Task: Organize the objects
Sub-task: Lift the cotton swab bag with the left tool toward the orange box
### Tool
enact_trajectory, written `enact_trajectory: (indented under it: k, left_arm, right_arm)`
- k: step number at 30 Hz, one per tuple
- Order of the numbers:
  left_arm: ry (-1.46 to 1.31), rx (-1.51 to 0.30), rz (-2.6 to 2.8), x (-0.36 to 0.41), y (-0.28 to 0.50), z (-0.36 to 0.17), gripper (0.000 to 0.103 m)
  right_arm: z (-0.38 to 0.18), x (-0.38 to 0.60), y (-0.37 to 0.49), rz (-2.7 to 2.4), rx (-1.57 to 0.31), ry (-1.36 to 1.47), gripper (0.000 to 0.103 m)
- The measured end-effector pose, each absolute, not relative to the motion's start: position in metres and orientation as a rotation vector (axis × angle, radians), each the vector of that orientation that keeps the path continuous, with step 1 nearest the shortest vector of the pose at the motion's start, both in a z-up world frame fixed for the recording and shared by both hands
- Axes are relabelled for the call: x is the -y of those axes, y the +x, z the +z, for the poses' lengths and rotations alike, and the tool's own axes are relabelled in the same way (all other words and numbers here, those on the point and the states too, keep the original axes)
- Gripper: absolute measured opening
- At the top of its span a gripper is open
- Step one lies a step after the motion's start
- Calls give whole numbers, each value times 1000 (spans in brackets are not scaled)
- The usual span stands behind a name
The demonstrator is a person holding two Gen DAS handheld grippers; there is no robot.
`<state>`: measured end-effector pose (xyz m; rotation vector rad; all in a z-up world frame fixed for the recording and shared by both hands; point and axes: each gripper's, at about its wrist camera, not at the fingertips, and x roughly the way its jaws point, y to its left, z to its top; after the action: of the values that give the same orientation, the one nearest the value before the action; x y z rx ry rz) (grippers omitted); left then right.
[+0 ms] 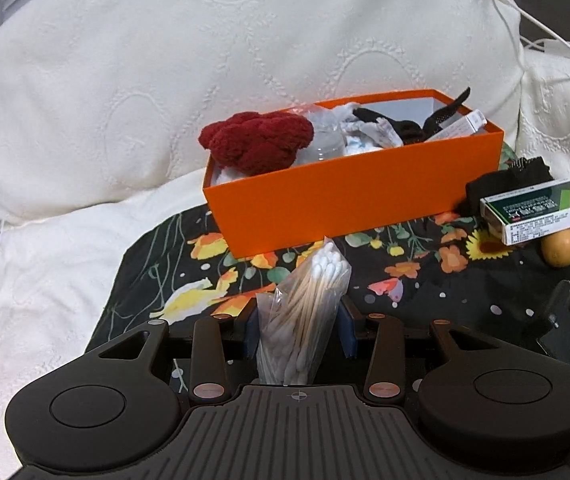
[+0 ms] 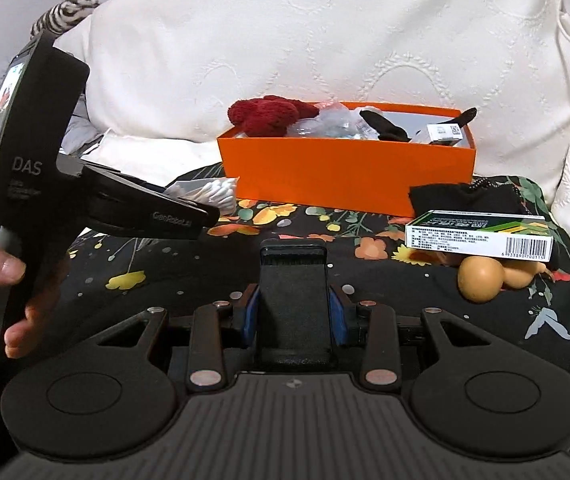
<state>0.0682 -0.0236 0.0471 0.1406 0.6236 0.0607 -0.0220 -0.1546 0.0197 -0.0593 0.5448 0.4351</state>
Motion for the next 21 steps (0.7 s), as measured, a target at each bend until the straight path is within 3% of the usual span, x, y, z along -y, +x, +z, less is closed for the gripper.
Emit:
enact_trajectory:
  k: [21]
  left_arm:
    - [151,-590,74,21,69,54,96]
  right_arm:
    - [25,161,-20,419,-524,-15,42]
